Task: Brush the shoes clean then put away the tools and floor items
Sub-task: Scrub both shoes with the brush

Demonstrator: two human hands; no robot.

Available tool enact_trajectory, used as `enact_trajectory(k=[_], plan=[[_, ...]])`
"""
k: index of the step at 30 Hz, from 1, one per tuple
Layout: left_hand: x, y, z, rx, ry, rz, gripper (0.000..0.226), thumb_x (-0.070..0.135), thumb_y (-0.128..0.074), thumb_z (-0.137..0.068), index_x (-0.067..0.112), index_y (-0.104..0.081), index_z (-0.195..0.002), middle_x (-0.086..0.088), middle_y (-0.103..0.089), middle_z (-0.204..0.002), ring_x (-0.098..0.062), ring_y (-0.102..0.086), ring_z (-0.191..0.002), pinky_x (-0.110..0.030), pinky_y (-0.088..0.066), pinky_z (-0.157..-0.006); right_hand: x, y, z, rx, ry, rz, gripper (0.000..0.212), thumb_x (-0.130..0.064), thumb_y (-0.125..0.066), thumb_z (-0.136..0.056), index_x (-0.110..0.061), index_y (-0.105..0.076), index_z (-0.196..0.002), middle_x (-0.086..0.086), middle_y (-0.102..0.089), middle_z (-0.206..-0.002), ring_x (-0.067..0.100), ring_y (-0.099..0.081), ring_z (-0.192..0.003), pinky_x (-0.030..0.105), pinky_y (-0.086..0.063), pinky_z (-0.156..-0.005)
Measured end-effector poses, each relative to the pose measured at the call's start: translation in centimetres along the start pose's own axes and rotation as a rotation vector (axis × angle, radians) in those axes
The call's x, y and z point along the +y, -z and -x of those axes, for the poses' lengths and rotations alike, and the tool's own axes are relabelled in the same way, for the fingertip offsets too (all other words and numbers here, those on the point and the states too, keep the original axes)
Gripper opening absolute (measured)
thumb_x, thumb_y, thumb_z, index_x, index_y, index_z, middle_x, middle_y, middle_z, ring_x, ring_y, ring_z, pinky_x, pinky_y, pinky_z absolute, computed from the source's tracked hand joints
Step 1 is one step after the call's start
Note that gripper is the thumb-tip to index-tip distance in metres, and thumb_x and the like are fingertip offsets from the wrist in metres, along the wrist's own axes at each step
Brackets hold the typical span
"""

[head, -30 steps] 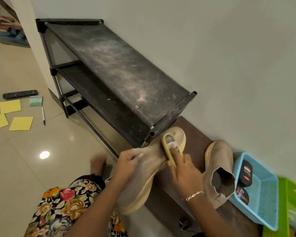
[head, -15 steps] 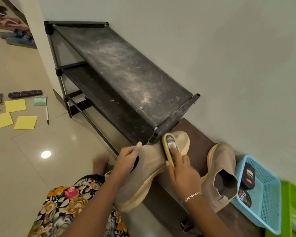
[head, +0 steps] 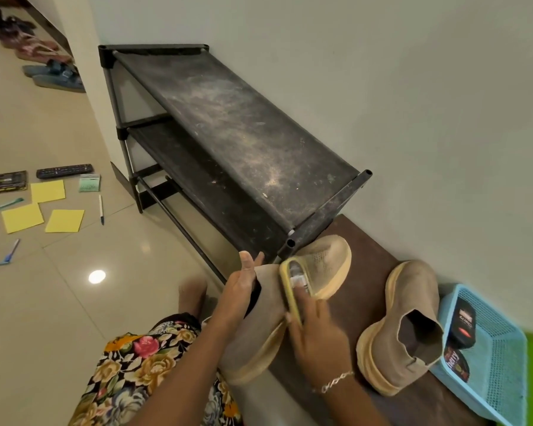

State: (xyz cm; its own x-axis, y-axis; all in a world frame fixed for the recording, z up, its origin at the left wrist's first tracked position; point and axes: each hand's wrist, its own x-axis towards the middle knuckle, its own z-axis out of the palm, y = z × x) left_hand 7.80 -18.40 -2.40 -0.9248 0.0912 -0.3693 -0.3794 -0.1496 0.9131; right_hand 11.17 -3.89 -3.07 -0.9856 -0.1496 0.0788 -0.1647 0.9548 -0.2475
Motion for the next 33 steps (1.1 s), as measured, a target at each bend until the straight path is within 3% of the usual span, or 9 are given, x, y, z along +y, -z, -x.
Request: enact_trajectory(k=[2, 5, 11, 15, 19, 22, 26, 29, 33], plan=[[0.0, 0.5, -0.2, -0.028, -0.007, 0.064, 0.087, 0.074, -0.014, -0.065, 0.027, -0.049, -0.129, 0.000, -0.042, -0.143, -0.014, -0.037, -0.131, -0.037, -0.024, -0.115, -0.8, -0.9, 2.0, -0.117, 0.147, 0.053, 0.048, -0.052, -0.013, -0.095, -0.031, -0.040, -0.128, -0.001, -0.062, -0.088, 0.008, -0.056, -0.046, 0.016, -0.033, -0.034], [-0.9, 1.3, -0.9, -0.035, 0.075, 0.155, 0.089, 0.075, -0.014, -0.065, 0.021, -0.055, -0.123, 0.005, -0.037, -0.146, -0.011, -0.039, -0.128, -0.030, -0.033, -0.108, 2.3, 0.0, 0.0, -0.004, 0.284, 0.231, 0.043, -0.049, -0.029, -0.088, -0.033, -0.040, -0.126, 0.000, -0.061, -0.080, 0.012, -0.054, -0.043, 0.022, -0.036, -0.028], [-0.7, 1.1, -0.9, -0.082, 0.079, 0.170, 0.102, 0.075, -0.007, -0.066, 0.009, -0.051, -0.131, 0.015, -0.033, -0.147, -0.007, -0.029, -0.134, -0.024, -0.023, -0.105, 3.1, 1.8, -3.5, 0.026, -0.149, 0.148, 0.052, -0.045, -0.024, -0.097, -0.032, -0.012, -0.146, 0.005, -0.047, -0.115, 0.020, -0.060, -0.078, 0.023, -0.039, -0.052], [-0.5, 1.0, -0.8, -0.104, 0.096, 0.248, 0.091, 0.073, -0.014, -0.066, 0.015, -0.058, -0.120, 0.009, -0.032, -0.148, -0.012, -0.037, -0.132, -0.021, -0.040, -0.095, -0.5, -1.3, 2.2, -0.140, 0.066, 0.050, 0.061, -0.050, -0.035, -0.082, -0.032, -0.028, -0.140, -0.002, -0.059, -0.088, 0.008, -0.054, -0.045, 0.017, -0.036, -0.034], [-0.5, 1.4, -0.9, -0.109, 0.089, 0.258, 0.080, 0.075, -0.016, -0.065, 0.021, -0.066, -0.096, 0.003, -0.035, -0.148, -0.017, -0.038, -0.132, -0.036, -0.035, -0.109, 0.8, -0.8, 2.7, -0.141, 0.398, 0.202, 0.067, -0.051, -0.039, -0.078, -0.040, -0.023, -0.142, -0.003, -0.058, -0.082, 0.010, -0.053, -0.044, 0.021, -0.035, -0.031], [-0.6, 1.5, -0.7, -0.102, 0.091, 0.244, 0.071, 0.071, -0.018, -0.070, 0.025, -0.063, -0.100, 0.002, -0.041, -0.145, -0.016, -0.036, -0.133, -0.034, -0.029, -0.112, 4.2, 2.2, -2.6, 0.055, 0.195, 0.303, 0.054, -0.054, -0.026, -0.086, -0.035, -0.032, -0.137, 0.002, -0.058, -0.094, 0.018, -0.059, -0.056, 0.026, -0.038, -0.039], [-0.3, 1.2, -0.6, -0.069, 0.061, 0.104, 0.050, 0.066, -0.026, -0.074, 0.035, -0.061, -0.090, 0.003, -0.038, -0.146, -0.020, -0.027, -0.138, -0.042, -0.015, -0.117, 6.7, 4.5, -7.6, 0.006, -0.102, 0.213, 0.052, -0.047, -0.026, -0.096, -0.033, -0.017, -0.145, 0.007, -0.048, -0.117, 0.025, -0.060, -0.086, 0.030, -0.045, -0.061], [-0.6, 1.3, -0.9, -0.106, 0.070, 0.156, 0.053, 0.068, -0.026, -0.074, 0.035, -0.060, -0.098, 0.005, -0.034, -0.148, -0.018, -0.024, -0.140, -0.042, -0.015, -0.117, 5.1, 3.8, -5.9, -0.012, -0.147, 0.128, 0.054, -0.049, -0.026, -0.095, -0.031, -0.016, -0.145, 0.006, -0.048, -0.115, 0.024, -0.059, -0.082, 0.031, -0.046, -0.063], [-1.2, 1.3, -1.5, -0.155, 0.084, 0.169, 0.092, 0.075, -0.030, -0.066, 0.014, -0.046, -0.133, 0.007, -0.029, -0.150, -0.013, -0.025, -0.139, -0.039, -0.019, -0.117, 1.9, -0.1, 1.1, -0.081, 0.065, 0.101, 0.058, -0.059, -0.015, -0.088, -0.032, -0.031, -0.137, -0.003, -0.056, -0.092, 0.007, -0.055, -0.052, 0.019, -0.039, -0.041]])
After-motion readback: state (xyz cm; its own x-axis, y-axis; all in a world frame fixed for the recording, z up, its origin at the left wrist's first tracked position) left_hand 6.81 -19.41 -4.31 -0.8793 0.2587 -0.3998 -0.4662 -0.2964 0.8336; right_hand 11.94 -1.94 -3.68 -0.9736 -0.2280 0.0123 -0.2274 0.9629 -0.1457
